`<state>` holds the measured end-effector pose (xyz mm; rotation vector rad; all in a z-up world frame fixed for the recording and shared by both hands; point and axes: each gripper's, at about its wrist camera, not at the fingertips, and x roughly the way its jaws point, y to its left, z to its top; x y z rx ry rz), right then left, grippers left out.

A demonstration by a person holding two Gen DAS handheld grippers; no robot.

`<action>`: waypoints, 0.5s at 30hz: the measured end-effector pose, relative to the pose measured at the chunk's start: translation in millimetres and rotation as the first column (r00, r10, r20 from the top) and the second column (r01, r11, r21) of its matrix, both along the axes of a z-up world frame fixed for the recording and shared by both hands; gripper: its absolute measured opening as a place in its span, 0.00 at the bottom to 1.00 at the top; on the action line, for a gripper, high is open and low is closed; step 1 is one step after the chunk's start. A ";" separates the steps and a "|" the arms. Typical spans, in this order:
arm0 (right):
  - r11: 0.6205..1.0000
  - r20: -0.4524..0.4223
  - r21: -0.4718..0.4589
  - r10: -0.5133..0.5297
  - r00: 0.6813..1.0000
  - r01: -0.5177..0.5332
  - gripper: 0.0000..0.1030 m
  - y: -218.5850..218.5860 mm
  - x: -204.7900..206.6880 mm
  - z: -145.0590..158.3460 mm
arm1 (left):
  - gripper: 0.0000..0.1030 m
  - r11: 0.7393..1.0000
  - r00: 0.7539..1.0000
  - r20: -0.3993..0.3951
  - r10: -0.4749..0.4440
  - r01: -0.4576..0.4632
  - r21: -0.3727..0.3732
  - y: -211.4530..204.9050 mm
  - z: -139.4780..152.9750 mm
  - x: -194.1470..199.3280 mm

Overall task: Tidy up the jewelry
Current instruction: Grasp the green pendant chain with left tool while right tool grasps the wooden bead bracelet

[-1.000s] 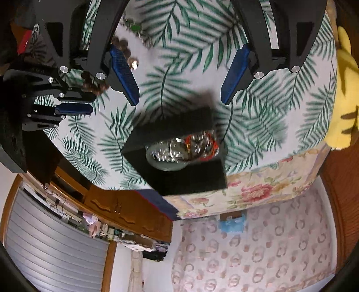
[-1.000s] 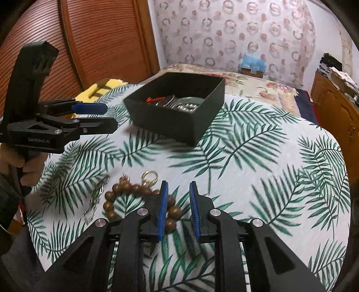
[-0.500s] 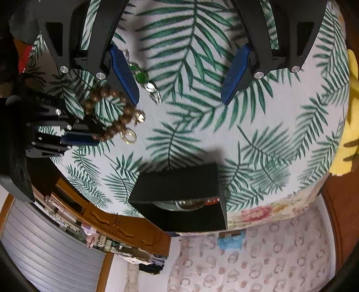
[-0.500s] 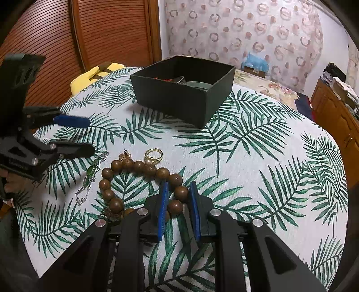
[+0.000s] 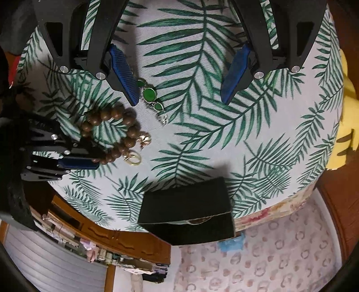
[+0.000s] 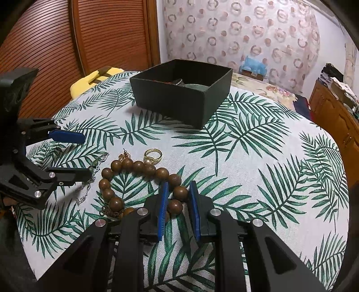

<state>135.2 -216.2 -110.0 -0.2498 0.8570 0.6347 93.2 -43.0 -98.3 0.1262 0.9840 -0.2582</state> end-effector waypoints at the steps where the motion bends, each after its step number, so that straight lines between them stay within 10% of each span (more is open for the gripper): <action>1: 1.000 0.000 -0.001 0.000 1.000 0.000 0.21 0.2 0.1 0.0 | 0.70 1.000 1.000 -0.001 0.007 -0.007 0.000 2.5 0.0 -0.2; 5: 1.000 0.001 -0.002 0.000 1.000 0.000 0.21 0.2 -0.2 -0.1 | 0.70 0.999 0.999 0.001 0.033 -0.033 -0.004 10.5 0.9 -1.3; 15: 1.000 0.002 -0.002 0.003 1.000 -0.003 0.18 0.2 -0.1 0.1 | 0.25 1.000 1.000 0.014 -0.004 0.004 -0.006 1.0 2.6 -6.3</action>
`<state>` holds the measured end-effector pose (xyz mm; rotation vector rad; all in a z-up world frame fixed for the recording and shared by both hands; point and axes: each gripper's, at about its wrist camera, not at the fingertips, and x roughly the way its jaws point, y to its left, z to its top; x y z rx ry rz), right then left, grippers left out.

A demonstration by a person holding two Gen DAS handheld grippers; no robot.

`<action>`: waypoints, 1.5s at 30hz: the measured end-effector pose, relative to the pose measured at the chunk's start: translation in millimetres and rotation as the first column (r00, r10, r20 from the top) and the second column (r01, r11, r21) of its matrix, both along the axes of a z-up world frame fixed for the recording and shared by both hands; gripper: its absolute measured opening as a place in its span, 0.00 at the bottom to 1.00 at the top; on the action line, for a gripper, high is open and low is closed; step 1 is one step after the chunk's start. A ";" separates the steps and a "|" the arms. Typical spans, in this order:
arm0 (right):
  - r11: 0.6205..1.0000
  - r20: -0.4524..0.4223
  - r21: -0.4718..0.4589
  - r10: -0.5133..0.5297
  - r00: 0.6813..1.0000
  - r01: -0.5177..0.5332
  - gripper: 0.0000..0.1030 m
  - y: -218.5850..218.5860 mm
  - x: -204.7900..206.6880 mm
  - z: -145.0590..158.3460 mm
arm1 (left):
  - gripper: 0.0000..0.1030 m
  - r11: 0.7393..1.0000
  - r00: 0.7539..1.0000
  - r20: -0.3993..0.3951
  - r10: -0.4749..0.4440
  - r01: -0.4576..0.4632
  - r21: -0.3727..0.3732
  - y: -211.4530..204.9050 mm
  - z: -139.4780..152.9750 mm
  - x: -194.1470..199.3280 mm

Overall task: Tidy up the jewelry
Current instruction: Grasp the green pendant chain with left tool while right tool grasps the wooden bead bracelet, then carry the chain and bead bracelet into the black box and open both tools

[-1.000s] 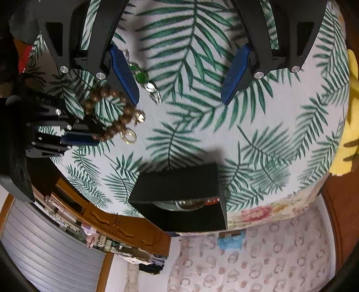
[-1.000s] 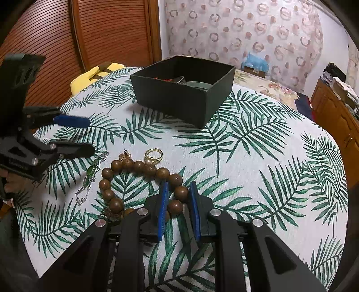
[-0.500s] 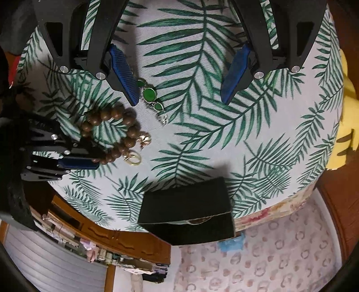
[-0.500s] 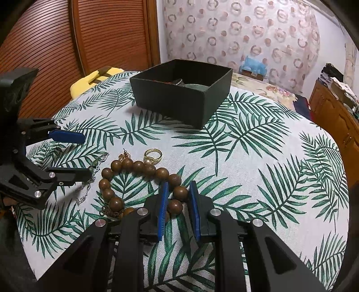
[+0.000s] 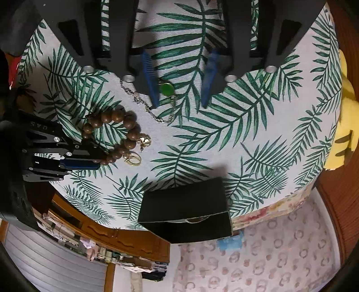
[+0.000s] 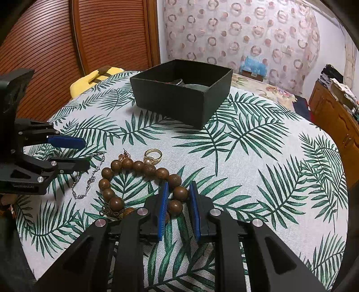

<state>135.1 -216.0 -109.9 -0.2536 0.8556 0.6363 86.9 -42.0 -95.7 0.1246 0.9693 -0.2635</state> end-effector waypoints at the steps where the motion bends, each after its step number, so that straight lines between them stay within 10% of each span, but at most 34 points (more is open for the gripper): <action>1: 1.000 0.001 0.000 0.000 1.000 0.000 0.17 -0.1 -0.2 0.6 | 0.21 1.000 1.000 0.000 -0.003 0.003 0.000 -0.2 0.0 0.1; 45: 0.987 0.284 0.126 0.058 0.957 -0.098 0.15 18.9 47.2 124.1 | 0.07 0.987 0.965 0.260 0.024 0.018 -0.159 1.6 109.7 88.4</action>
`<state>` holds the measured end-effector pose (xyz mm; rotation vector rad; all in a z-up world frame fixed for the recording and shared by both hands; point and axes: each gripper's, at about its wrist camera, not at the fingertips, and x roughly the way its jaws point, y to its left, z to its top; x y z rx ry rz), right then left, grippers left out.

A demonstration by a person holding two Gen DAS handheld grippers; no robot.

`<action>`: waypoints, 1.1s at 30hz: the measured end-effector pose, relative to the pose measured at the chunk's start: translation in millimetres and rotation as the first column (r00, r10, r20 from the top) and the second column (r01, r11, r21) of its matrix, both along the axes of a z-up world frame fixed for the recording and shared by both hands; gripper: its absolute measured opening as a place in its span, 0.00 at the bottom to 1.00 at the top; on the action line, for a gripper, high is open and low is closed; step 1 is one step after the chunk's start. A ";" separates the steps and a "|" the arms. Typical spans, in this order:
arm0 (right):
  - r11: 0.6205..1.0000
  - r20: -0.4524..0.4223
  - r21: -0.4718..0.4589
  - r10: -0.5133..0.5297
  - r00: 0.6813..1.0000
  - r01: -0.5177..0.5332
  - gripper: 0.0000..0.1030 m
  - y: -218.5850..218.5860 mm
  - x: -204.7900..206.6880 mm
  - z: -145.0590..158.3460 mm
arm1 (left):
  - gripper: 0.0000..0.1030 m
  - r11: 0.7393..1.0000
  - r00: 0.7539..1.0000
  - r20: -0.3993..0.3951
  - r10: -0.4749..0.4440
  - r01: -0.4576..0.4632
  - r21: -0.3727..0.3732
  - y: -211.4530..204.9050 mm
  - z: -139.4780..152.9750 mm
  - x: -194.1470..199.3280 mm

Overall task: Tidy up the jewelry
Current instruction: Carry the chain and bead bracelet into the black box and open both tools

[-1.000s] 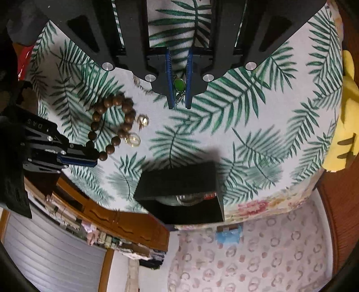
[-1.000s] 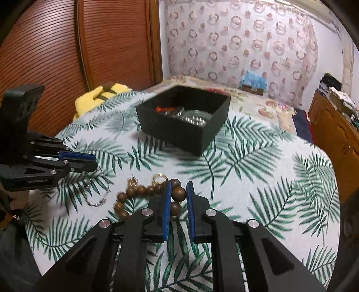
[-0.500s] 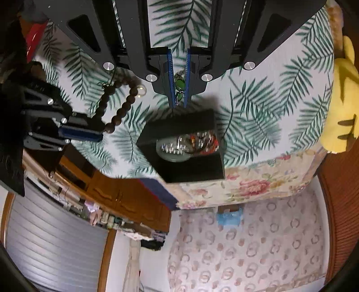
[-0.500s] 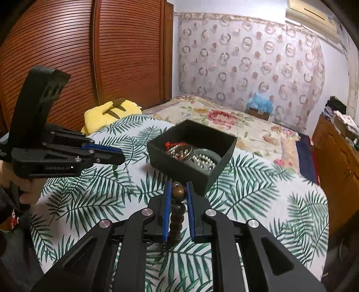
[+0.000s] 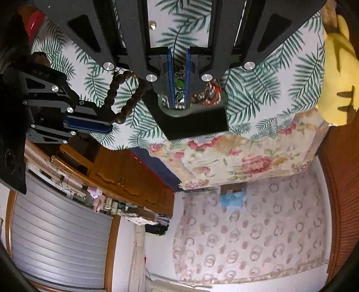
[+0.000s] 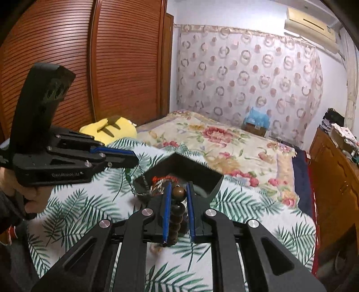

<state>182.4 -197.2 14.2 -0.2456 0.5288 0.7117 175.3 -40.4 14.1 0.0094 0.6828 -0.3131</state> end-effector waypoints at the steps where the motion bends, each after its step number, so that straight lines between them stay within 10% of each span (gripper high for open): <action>1: 1.000 0.006 0.005 0.000 1.000 0.000 0.15 0.9 3.2 3.3 | 0.07 1.000 1.000 0.001 0.000 0.000 -0.001 -0.1 0.7 2.6; 33: 0.999 -0.173 0.039 -0.028 0.984 0.036 0.17 1.9 50.9 -44.2 | 0.17 1.000 0.999 -0.051 0.002 -0.002 -0.003 0.9 -12.8 66.8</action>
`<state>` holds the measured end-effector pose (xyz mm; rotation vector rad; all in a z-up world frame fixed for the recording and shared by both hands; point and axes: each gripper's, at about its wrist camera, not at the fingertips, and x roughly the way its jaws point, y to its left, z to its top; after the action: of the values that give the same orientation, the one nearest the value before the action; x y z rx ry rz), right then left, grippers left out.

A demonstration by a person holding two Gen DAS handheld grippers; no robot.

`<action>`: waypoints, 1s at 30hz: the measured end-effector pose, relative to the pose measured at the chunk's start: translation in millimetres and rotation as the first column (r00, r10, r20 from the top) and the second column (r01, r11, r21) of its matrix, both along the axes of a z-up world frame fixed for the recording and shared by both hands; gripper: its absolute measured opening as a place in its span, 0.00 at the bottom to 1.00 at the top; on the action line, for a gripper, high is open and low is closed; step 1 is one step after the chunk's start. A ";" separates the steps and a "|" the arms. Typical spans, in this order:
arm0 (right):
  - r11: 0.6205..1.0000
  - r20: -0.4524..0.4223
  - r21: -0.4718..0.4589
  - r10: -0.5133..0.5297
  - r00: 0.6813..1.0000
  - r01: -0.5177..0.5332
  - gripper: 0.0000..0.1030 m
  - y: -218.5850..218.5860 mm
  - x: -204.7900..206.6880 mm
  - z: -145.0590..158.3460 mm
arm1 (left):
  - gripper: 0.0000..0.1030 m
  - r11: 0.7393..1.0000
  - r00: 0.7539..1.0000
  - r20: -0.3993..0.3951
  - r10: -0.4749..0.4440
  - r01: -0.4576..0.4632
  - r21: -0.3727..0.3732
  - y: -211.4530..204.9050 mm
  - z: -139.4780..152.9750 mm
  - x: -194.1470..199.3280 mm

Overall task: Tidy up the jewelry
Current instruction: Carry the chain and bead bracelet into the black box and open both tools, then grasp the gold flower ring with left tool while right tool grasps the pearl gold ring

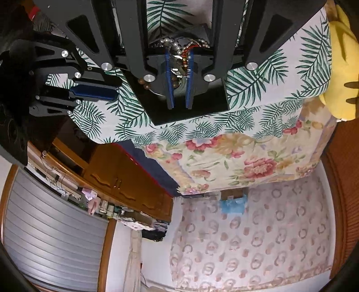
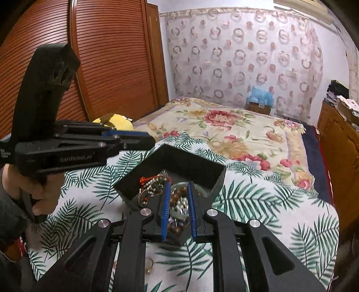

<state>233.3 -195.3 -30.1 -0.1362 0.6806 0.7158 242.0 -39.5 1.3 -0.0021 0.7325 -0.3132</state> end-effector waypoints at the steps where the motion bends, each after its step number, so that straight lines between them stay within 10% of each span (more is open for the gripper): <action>1: 1.000 -0.003 -0.002 -0.004 1.000 0.004 0.17 -1.5 -2.4 -1.6 | 0.20 1.000 1.000 0.003 0.001 -0.001 0.001 0.0 0.5 -1.7; 12: 0.999 -0.044 -0.032 -0.020 0.999 0.019 0.31 -15.0 -36.9 -24.3 | 0.82 0.999 0.999 0.028 0.043 -0.044 0.012 6.3 -1.6 -29.2; 30: 0.984 -0.149 -0.161 0.054 0.987 -0.078 0.33 15.6 -55.0 -77.4 | 0.92 0.998 0.996 -0.073 0.046 -0.043 0.043 16.4 -46.1 -82.6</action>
<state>178.3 -179.7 -107.5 -0.2634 0.8781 0.7373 159.4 -23.1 -44.9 0.0092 0.8113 -0.2559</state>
